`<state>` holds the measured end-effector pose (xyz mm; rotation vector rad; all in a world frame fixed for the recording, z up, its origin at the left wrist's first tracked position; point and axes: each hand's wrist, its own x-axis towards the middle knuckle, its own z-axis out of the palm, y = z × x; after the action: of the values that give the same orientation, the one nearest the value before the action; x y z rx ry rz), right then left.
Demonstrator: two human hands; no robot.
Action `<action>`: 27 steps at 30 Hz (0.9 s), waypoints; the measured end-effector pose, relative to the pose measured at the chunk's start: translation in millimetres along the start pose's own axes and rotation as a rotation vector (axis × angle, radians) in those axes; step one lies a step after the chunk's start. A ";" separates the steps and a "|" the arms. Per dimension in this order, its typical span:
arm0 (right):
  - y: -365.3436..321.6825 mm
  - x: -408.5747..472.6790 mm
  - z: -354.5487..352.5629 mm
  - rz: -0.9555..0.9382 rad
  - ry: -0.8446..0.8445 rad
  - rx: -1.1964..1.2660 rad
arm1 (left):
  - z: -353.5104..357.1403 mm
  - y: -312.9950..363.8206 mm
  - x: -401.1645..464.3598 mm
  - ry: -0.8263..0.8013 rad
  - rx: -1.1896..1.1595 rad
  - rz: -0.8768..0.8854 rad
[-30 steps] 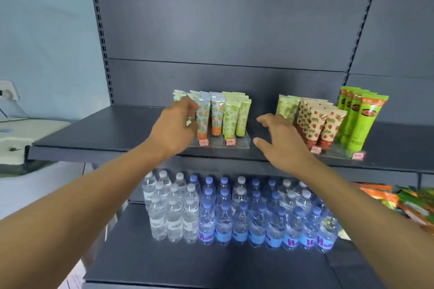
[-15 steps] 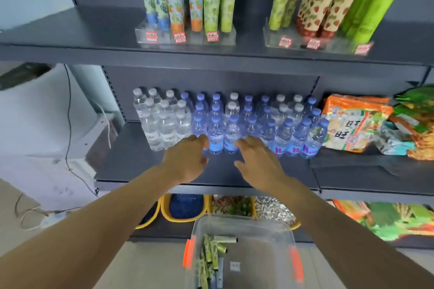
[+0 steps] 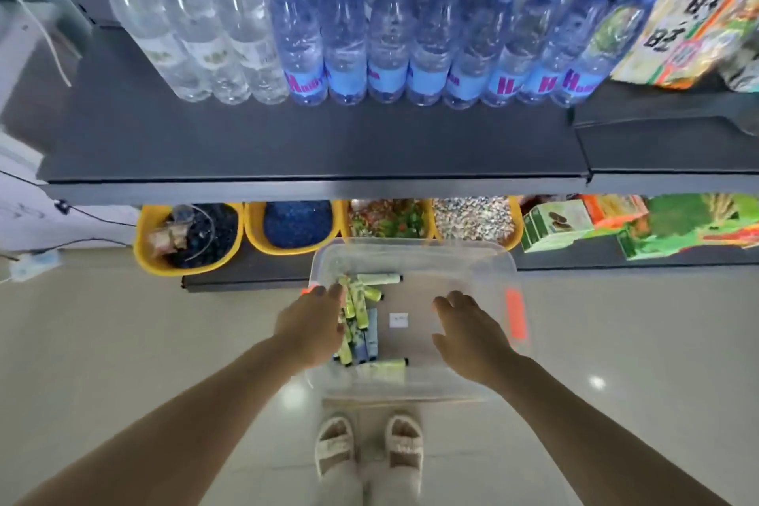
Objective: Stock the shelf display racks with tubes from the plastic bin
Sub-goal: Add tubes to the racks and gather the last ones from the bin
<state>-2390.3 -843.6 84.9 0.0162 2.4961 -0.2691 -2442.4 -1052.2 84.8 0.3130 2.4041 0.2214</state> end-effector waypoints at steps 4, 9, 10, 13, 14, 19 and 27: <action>20.0 44.6 58.5 0.011 -0.097 0.067 | 64.1 -6.9 38.6 -0.083 -0.063 -0.090; 22.8 127.1 118.8 -0.028 -0.108 0.220 | 123.0 -18.6 91.6 -0.069 -0.160 -0.191; 20.3 143.2 130.5 -0.042 -0.103 0.248 | 132.4 -21.1 101.7 -0.058 -0.151 -0.187; 10.1 184.3 166.3 -0.073 -0.070 0.305 | 154.2 -24.8 129.4 -0.008 -0.129 -0.136; 6.4 195.9 177.9 -0.075 -0.057 0.316 | 159.4 -26.0 137.9 0.013 -0.136 -0.121; -10.6 237.4 220.4 -0.009 -0.011 0.455 | 175.1 -37.5 172.5 0.086 -0.178 -0.146; 9.7 247.5 228.2 0.142 0.035 0.750 | 187.4 -37.9 223.8 0.111 -0.400 -0.351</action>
<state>-2455.9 -891.7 -242.0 0.5008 2.2686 -1.1256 -2488.1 -1011.2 -203.1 -0.3090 2.4043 0.5565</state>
